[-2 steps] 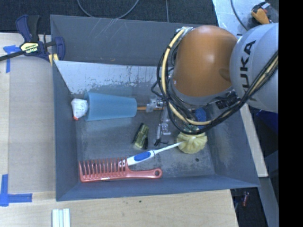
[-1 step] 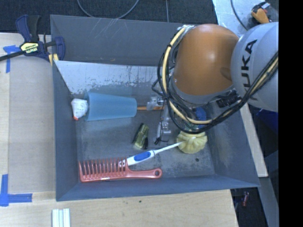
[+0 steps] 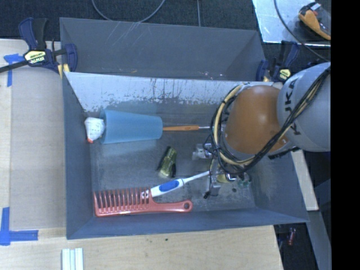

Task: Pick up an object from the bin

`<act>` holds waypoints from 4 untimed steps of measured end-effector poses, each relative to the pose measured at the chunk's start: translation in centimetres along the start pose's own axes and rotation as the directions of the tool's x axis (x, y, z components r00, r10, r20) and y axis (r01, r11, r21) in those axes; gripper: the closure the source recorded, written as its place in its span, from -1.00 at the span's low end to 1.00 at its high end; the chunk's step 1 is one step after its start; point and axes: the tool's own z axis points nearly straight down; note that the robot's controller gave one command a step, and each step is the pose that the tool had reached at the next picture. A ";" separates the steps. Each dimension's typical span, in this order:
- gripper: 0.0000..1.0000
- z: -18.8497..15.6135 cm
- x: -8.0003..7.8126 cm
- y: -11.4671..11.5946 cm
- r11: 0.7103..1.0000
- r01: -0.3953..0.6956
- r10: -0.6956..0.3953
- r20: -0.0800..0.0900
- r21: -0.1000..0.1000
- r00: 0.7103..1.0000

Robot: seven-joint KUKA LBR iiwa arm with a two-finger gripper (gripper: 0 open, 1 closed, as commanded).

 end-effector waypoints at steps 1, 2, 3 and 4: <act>-1.00 -7.2 -0.4 1.2 1.000 0.030 -0.030 0.009 -0.001 1.000; -1.00 -0.8 -0.1 2.3 0.962 0.274 -0.274 -0.004 0.000 0.962; -1.00 2.1 -2.8 1.5 0.996 0.085 -0.085 0.017 0.001 0.996; 1.00 2.0 -2.9 2.4 0.866 0.499 -0.499 0.011 0.006 0.866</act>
Offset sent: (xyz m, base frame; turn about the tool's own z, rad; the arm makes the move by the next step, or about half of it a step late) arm 0.0001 0.0233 0.0081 -0.2788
